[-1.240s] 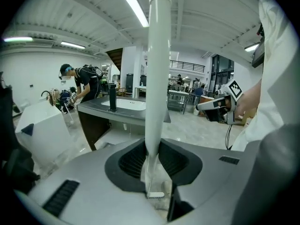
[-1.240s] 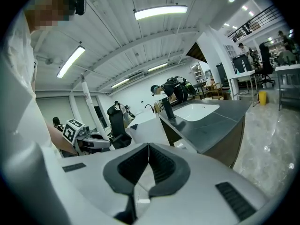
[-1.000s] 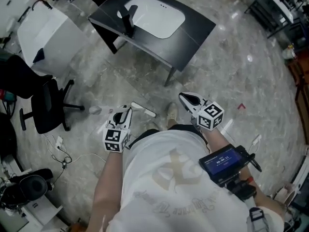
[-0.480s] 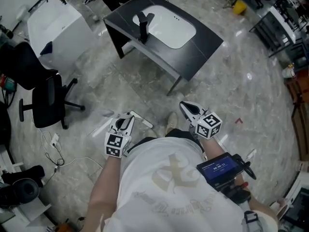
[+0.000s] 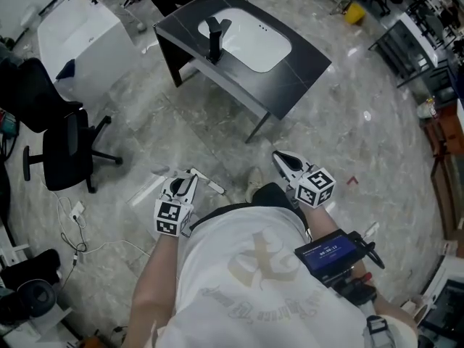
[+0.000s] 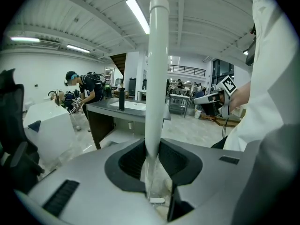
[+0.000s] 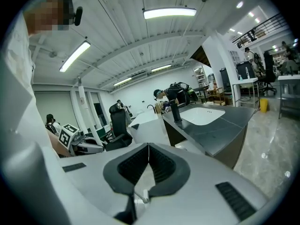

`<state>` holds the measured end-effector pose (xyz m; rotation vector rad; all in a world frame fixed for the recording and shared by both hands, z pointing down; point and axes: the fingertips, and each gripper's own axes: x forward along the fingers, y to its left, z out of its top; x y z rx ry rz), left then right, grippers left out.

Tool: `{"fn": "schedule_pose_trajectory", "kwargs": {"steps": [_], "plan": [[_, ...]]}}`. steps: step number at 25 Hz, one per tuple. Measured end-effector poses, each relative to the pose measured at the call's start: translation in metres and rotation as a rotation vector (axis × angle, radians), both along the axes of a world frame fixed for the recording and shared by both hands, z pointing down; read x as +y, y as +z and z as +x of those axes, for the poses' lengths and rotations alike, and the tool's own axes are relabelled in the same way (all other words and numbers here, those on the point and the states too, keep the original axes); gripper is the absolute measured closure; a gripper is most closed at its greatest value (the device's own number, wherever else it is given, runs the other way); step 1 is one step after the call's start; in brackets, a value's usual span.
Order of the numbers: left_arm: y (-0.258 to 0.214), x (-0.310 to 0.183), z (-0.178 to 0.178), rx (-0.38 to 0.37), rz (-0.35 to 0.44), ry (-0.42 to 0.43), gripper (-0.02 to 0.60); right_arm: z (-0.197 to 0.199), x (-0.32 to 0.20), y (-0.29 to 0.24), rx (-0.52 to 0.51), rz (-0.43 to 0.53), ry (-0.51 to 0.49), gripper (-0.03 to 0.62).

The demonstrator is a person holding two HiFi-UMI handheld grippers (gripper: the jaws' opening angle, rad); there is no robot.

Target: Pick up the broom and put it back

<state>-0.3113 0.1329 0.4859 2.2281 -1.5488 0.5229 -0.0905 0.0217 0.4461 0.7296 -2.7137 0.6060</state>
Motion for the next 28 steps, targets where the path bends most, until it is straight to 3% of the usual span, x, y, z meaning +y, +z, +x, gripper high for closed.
{"fn": "schedule_pose_trajectory", "kwargs": {"steps": [8,20,28], "plan": [[0.013,-0.006,0.004,-0.01,-0.029,0.021,0.489,0.01,-0.004,-0.002,0.007,0.011,0.042,0.576],[0.029,-0.02,0.026,-0.062,-0.065,0.119,0.489,0.04,-0.007,0.006,0.003,0.001,0.124,0.576],[0.046,-0.048,0.042,-0.11,-0.116,0.143,0.489,0.047,-0.038,0.012,-0.009,-0.017,0.122,0.576]]}}
